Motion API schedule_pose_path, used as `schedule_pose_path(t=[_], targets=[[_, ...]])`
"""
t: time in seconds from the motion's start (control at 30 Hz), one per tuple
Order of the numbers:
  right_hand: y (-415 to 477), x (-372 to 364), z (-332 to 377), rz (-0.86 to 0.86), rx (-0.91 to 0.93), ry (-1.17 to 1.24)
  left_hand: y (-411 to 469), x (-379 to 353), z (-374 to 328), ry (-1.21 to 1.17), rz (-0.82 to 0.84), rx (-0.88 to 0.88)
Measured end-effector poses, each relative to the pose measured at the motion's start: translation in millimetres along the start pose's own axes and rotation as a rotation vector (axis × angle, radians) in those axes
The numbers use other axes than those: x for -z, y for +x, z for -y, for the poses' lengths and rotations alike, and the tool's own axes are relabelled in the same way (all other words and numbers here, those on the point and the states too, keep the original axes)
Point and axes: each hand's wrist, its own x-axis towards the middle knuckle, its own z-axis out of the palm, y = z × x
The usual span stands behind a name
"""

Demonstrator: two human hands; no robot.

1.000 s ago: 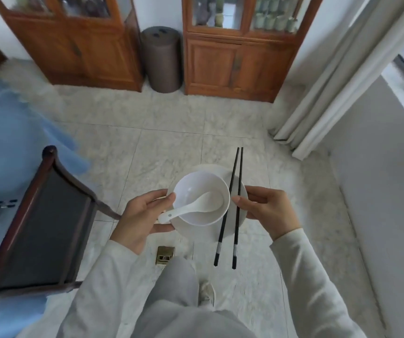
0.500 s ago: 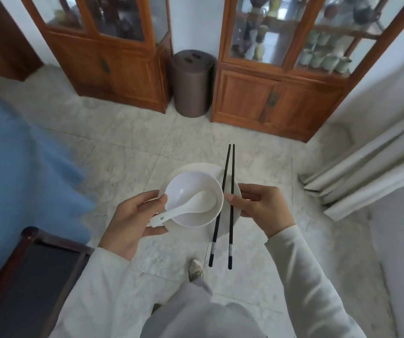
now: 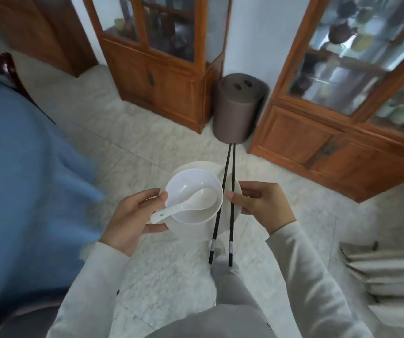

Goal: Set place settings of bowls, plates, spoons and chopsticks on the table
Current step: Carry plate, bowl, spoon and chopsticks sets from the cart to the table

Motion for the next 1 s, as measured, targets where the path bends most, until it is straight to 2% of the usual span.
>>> schedule_pose_path(t=[0.3,0.4,0.6,0.73,1.0], targets=[[228.9,-7.1,77.3,0.247,0.128,-0.135,141.2,-26.9,-83.0,-0.084,-0.212,-0.031],[287.4,-27.6,99.9,0.317,0.113,-0.157,184.6,-20.5,-102.9,-0.096,-0.287,-0.025],[404.1,-88.3,135.1,0.411,0.088,-0.16,284.6,18.9,-136.5,-0.164,-0.394,-0.004],[479.5,-141.4,164.4,0.428,0.102,-0.18,358.8,59.0,-165.5,-0.168,-0.398,-0.026],[614.6,-257.7,249.8,0.492,0.107,-0.184,491.4,157.7,-253.3,-0.214,-0.463,-0.049]])
